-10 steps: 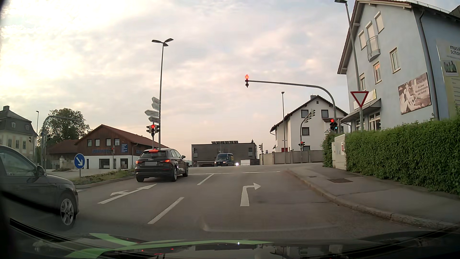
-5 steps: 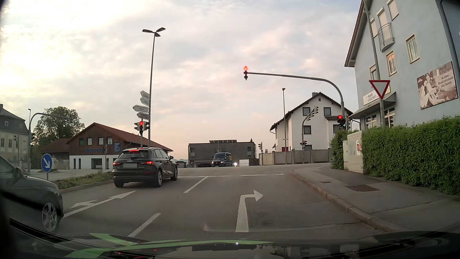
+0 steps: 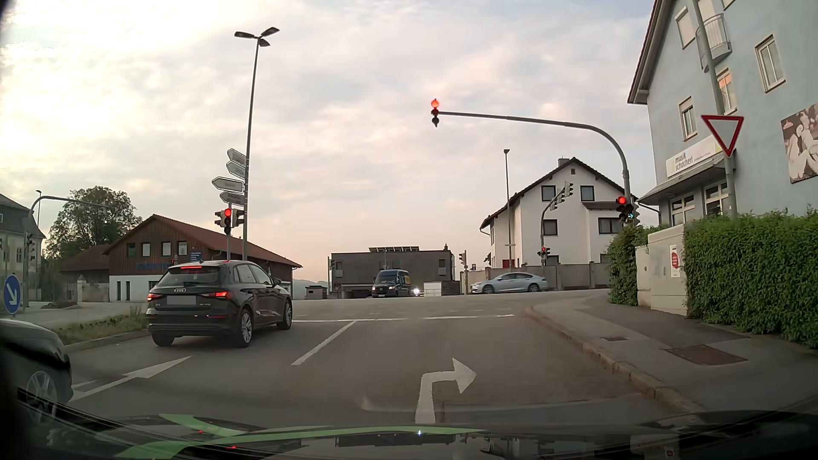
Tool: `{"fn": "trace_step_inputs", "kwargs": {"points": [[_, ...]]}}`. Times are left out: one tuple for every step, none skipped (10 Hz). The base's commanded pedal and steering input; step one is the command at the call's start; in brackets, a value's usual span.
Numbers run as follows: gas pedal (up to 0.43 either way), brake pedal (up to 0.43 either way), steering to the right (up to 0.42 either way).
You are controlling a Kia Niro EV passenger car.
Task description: Follow the waypoints while adhering to traffic rules and regulations
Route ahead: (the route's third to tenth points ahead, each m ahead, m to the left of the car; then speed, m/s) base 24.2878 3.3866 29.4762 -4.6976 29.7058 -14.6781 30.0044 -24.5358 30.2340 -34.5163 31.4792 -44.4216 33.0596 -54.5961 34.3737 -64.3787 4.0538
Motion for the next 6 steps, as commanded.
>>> {"fn": "trace_step_inputs", "kwargs": {"points": [[0.000,0.000,0.004],[0.000,0.000,0.004],[0.000,0.000,0.004],[0.000,0.000,0.004],[0.000,0.000,0.004],[0.000,0.000,0.004]]}}
